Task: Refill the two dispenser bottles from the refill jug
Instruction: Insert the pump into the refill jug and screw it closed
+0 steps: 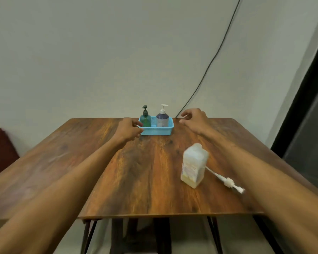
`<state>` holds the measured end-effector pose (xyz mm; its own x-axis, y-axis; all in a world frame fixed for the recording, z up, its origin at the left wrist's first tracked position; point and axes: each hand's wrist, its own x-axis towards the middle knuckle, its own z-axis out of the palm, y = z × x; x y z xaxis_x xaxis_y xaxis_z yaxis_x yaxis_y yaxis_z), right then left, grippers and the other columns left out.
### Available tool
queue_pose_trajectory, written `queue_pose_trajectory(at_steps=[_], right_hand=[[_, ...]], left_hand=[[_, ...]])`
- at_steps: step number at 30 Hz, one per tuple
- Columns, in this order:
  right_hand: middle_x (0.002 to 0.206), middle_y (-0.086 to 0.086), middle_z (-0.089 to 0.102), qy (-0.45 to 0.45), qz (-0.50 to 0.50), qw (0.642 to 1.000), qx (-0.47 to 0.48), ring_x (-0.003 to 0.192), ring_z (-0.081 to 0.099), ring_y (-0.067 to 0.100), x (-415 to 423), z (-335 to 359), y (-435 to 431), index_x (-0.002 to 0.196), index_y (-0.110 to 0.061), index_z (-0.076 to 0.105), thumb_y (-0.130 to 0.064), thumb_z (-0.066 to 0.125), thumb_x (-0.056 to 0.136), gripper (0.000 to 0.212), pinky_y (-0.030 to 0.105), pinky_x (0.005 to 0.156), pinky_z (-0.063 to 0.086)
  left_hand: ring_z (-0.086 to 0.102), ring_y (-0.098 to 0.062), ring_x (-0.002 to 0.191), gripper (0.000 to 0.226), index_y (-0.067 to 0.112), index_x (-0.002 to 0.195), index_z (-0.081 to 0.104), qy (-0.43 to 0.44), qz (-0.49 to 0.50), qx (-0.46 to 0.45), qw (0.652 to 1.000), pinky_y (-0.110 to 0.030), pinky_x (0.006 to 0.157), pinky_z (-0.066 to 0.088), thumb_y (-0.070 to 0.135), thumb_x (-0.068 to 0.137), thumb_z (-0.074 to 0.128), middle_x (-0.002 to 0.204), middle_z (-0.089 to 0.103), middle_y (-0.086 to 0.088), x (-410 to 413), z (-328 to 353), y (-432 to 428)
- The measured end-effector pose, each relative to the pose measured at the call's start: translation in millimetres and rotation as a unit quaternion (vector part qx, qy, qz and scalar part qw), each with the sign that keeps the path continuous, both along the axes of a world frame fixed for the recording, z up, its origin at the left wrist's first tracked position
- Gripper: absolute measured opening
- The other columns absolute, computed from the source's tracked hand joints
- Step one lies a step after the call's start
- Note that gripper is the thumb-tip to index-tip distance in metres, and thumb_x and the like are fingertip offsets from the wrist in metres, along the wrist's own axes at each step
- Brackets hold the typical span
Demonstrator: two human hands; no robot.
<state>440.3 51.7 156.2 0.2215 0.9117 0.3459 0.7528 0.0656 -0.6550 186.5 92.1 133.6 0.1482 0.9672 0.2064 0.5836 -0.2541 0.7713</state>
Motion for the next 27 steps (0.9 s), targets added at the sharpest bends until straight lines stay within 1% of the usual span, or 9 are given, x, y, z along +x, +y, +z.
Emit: queue_pose_trajectory(at_steps=[3,7,9,11,14,18,20,23,27], right_hand=[[0.106,-0.001,0.067,0.026,0.013,0.998,0.058,0.096,0.061,0.012,-5.4,0.4,-59.3,0.122,-0.014,0.066,-0.017,0.069,0.092,0.031,0.017,0.074,0.047],[0.105,-0.003,0.067,0.069,0.027,0.993,0.089,0.096,0.062,0.008,-3.5,-13.9,-116.7,0.122,-0.014,0.066,-0.010,0.065,0.093,0.029,0.022,0.079,0.053],[0.103,-0.004,0.068,0.092,0.017,0.991,0.099,0.096,0.062,0.008,0.3,-25.9,-133.4,0.119,-0.014,0.068,-0.008,0.065,0.092,0.028,0.022,0.078,0.054],[0.102,-0.005,0.068,0.105,-0.013,0.988,0.114,0.094,0.062,0.006,4.8,-42.2,-146.7,0.114,-0.014,0.070,-0.007,0.067,0.090,0.025,0.020,0.078,0.053],[0.098,-0.004,0.068,0.152,-0.069,0.978,0.121,0.092,0.062,0.006,14.6,-72.9,-159.1,0.103,-0.013,0.071,-0.007,0.069,0.089,0.016,0.018,0.075,0.051],[0.088,-0.004,0.068,0.202,-0.153,0.964,0.083,0.087,0.064,0.013,33.5,-112.1,-163.9,0.087,-0.019,0.069,-0.008,0.072,0.085,0.011,0.030,0.077,0.055],[0.087,-0.005,0.065,0.193,-0.183,0.963,0.053,0.085,0.062,0.011,42.4,-126.0,-165.0,0.085,-0.021,0.067,-0.008,0.072,0.084,0.014,0.027,0.071,0.051],[0.091,-0.007,0.064,0.131,-0.198,0.971,0.023,0.085,0.061,0.009,57.0,-143.1,-164.2,0.092,-0.021,0.067,-0.007,0.073,0.084,0.016,0.020,0.061,0.043],[0.106,-0.002,0.060,-0.010,-0.197,0.980,-0.036,0.093,0.056,0.015,75.2,-161.2,-157.0,0.102,-0.018,0.068,-0.010,0.075,0.083,0.021,0.030,0.074,0.050]], left_hand=[[0.065,-0.011,0.081,0.033,0.008,0.126,0.065,-0.031,-0.025,0.031,0.999,-0.017,0.058,0.052,0.012,0.093,0.066,0.111,0.069,-0.011,7.3,3.7,-54.1],[0.068,-0.011,0.087,0.036,0.012,0.126,0.065,-0.042,-0.050,0.060,0.996,-0.030,0.079,0.061,0.016,0.091,0.069,0.108,0.070,-0.004,24.9,-7.8,-108.7],[0.067,-0.009,0.089,0.037,0.012,0.126,0.064,-0.041,-0.059,0.071,0.995,-0.025,0.078,0.059,0.016,0.089,0.071,0.108,0.069,-0.002,38.2,-17.3,-125.1],[0.066,-0.008,0.091,0.041,0.013,0.127,0.061,-0.041,-0.074,0.064,0.994,-0.020,0.074,0.055,0.015,0.088,0.073,0.112,0.067,-0.004,54.0,-29.0,-137.1],[0.065,-0.010,0.097,0.055,0.016,0.135,0.056,-0.036,-0.089,0.045,0.994,-0.023,0.079,0.056,0.017,0.084,0.077,0.121,0.065,-0.006,78.7,-47.2,-145.1],[0.058,-0.016,0.114,0.081,0.019,0.145,0.045,-0.029,-0.072,0.037,0.996,-0.035,0.093,0.055,0.027,0.075,0.085,0.135,0.058,-0.003,104.8,-67.8,-147.3],[0.053,-0.020,0.126,0.087,0.018,0.146,0.042,-0.037,-0.068,0.035,0.996,-0.040,0.102,0.049,0.027,0.073,0.087,0.142,0.052,-0.004,113.5,-74.1,-146.8],[0.045,-0.023,0.135,0.093,0.018,0.148,0.037,-0.039,-0.064,0.042,0.996,-0.041,0.106,0.042,0.026,0.071,0.089,0.148,0.046,-0.005,122.8,-80.1,-143.2],[0.036,-0.025,0.143,0.107,0.016,0.154,0.025,-0.046,-0.047,0.019,0.998,-0.045,0.113,0.036,0.030,0.070,0.089,0.157,0.034,-0.006,132.2,-90.6,-131.8]])
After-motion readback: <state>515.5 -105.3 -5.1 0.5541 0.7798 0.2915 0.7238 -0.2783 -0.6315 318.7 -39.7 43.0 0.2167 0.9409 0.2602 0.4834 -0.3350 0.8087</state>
